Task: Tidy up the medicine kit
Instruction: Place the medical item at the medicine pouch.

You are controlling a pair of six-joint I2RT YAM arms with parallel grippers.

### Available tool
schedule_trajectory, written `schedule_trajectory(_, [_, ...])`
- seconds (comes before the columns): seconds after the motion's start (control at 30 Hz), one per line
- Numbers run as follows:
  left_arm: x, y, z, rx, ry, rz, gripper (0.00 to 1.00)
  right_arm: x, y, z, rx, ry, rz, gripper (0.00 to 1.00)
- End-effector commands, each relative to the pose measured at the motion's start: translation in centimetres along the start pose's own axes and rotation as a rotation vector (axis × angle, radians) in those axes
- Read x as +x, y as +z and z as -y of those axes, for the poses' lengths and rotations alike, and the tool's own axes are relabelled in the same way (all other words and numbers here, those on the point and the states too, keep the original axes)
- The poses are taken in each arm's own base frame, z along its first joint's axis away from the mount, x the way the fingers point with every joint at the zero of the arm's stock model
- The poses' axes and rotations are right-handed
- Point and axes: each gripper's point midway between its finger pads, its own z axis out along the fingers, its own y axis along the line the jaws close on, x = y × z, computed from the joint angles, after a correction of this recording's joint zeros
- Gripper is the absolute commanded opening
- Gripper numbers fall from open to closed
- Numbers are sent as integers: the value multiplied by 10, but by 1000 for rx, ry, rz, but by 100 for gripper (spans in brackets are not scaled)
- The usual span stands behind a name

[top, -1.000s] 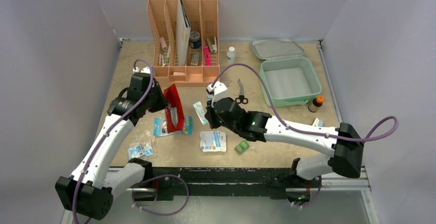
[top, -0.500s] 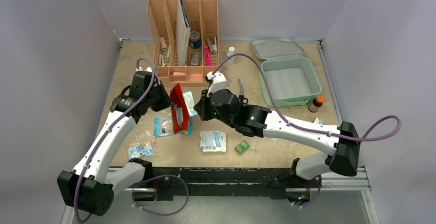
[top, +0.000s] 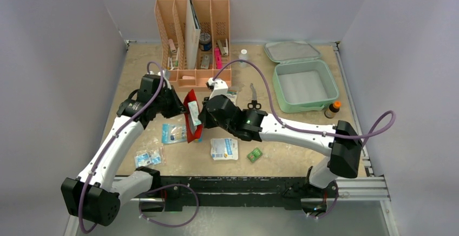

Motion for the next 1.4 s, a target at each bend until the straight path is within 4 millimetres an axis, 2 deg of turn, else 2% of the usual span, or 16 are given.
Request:
schedule_trajectory(0.0, [-10, -10, 23, 93, -2, 28, 0, -13, 1, -3, 38, 62, 41, 0])
schedule_trajectory(0.27, [-10, -13, 27, 114, 5, 27, 0, -4, 13, 11, 128, 68, 17, 0])
schedule_trajectory(0.43, [-9, -13, 27, 115, 5, 26, 0, -2, 15, 12, 138, 68, 10, 0])
schedule_trajectory(0.57, [-8, -12, 25, 112, 11, 25, 0, 2, 12, 13, 143, 58, -17, 9])
schedule_trajectory(0.77, [-7, -11, 23, 106, 18, 24, 0, 6, 1, -2, 51, 46, -67, 23])
schedule_trajectory(0.97, [-7, -15, 24, 102, 25, 19, 0, 3, -18, -34, -132, 99, -90, 27])
schedule_trajectory(1.07, [-5, -15, 22, 96, 26, 13, 0, -14, -35, -44, -191, 64, -58, 31])
schedule_trajectory(1.1, [-5, -15, 22, 93, 24, 11, 0, -20, -40, -44, -195, 49, -43, 32])
schedule_trajectory(1.2, [-1, -15, 24, 109, 12, -3, 0, -31, -49, -26, -120, 6, 2, 37])
schedule_trajectory(1.3, [0, -18, 30, 141, 0, -12, 0, -31, -50, -13, -75, -29, -8, 45])
schedule_trajectory(1.37, [-1, -19, 33, 148, -8, -15, 0, -30, -50, -11, -66, -47, -22, 51])
